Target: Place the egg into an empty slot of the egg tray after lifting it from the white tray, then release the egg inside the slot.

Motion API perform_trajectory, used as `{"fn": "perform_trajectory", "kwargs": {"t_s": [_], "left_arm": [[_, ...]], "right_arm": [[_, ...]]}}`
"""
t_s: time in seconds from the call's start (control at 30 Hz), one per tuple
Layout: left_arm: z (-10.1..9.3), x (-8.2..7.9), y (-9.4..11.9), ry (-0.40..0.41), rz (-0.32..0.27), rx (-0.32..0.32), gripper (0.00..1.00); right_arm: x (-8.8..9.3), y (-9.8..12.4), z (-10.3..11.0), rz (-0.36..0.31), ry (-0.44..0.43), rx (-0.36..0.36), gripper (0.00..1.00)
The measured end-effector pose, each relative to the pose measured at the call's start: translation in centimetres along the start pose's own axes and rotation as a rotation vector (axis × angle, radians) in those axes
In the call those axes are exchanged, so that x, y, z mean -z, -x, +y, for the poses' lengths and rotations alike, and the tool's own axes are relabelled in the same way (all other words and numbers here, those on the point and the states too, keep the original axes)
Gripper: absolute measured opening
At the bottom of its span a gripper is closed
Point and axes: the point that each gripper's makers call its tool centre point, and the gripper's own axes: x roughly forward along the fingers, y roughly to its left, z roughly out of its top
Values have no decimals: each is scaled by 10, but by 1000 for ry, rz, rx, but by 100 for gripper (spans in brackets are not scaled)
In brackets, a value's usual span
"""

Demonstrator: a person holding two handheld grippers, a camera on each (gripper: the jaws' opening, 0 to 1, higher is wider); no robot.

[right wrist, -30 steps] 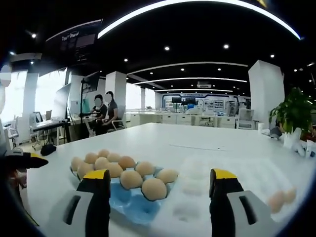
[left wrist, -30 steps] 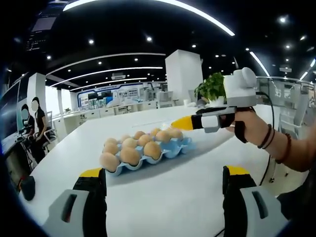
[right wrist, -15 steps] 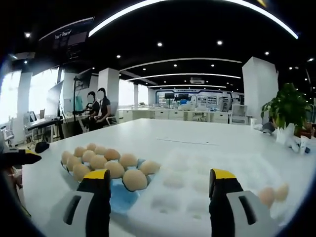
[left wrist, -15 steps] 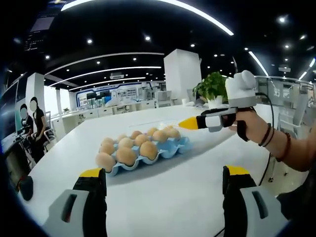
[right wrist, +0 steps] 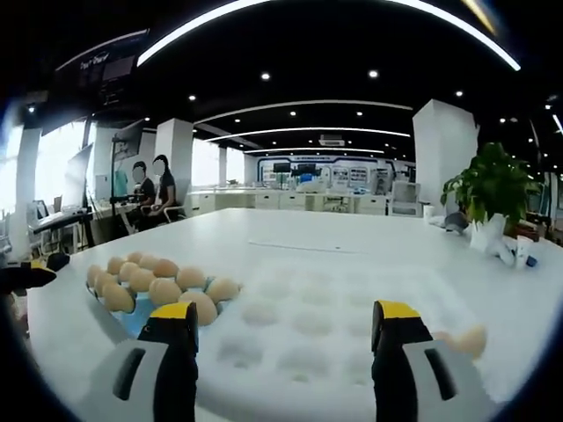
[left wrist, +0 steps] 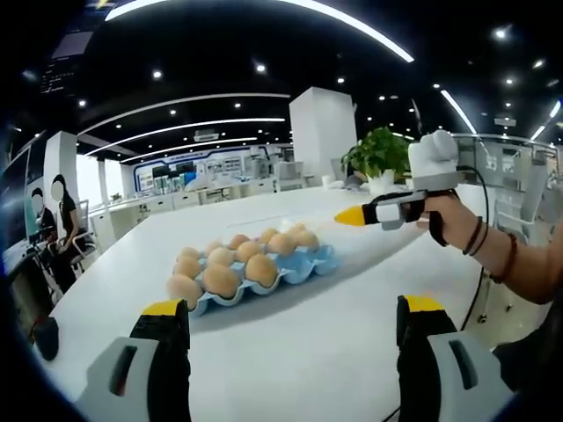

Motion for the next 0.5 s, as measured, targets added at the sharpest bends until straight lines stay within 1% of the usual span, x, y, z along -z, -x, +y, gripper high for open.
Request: {"fn": "perform_trajectory", "kwargs": {"t_s": [0.5], "left_arm": [[-6, -4, -3, -1, 0, 11, 100]], "right_arm": [[5, 10, -42, 14, -22, 85, 83]]}}
